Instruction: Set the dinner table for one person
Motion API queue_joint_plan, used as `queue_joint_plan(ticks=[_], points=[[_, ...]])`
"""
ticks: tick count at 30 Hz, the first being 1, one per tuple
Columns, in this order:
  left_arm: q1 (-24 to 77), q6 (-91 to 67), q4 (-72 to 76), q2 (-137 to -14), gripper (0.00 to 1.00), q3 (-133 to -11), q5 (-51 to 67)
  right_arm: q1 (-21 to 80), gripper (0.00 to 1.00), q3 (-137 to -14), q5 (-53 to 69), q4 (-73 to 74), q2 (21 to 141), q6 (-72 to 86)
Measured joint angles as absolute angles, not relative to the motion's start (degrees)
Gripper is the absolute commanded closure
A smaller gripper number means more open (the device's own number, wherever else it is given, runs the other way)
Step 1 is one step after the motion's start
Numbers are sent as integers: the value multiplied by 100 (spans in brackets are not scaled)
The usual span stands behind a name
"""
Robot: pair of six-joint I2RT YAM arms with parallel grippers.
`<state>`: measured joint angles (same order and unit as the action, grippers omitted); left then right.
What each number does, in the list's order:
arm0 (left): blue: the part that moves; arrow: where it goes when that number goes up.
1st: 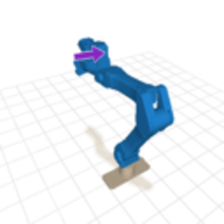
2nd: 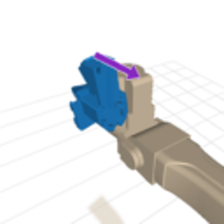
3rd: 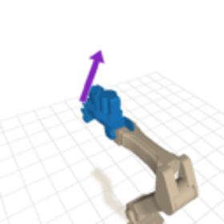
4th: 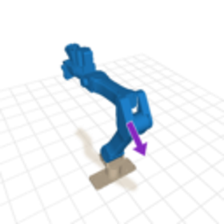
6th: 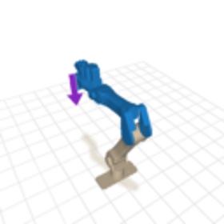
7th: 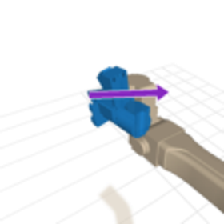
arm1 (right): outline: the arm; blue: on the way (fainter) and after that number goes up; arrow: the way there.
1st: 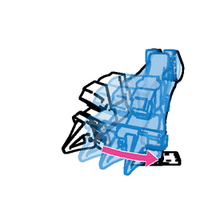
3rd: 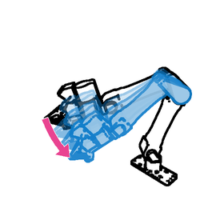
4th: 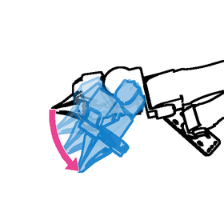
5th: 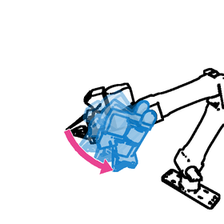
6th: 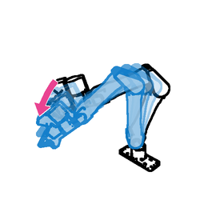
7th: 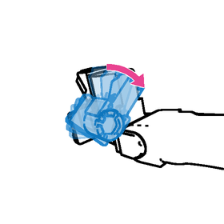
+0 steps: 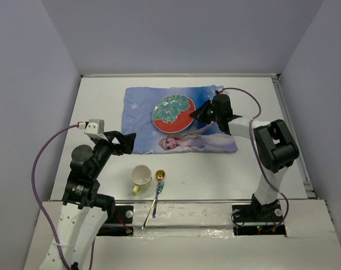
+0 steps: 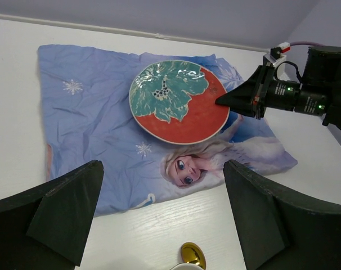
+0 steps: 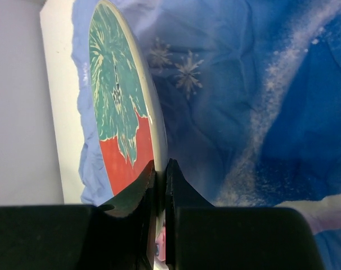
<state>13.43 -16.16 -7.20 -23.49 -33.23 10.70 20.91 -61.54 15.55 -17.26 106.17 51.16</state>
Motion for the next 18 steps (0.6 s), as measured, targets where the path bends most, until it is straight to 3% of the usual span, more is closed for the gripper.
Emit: queue_joint_plan(ticks=[2, 3, 4, 6, 7, 12, 18], points=[[1343, -1616, -722, -2351, 1, -3323, 1066, 2069, 100, -6156, 1594, -1761, 10818, 5168], [1343, -1616, -722, -2351, 1, -3323, 1063, 2069, 93, -6156, 1594, -1752, 10886, 5192], [1343, -1616, -720, -2351, 1, -3323, 1061, 2069, 73, -6156, 1594, -1747, 10945, 5207], [1343, -1619, -722, -2351, 1, -3323, 1055, 2064, 56, -6152, 1612, -1747, 11059, 5360], [1343, -1619, -722, -2353, 1, -3323, 1050, 2062, 41, -6149, 1634, -1756, 11078, 5391], [1345, -1634, -722, -2357, 1, -3323, 1046, 2049, 8, -6145, 1640, -1732, 11050, 5264], [1352, -1629, -749, -2353, 1, -3323, 919, 2049, 6, -6042, 1304, -976, 10263, 4552]])
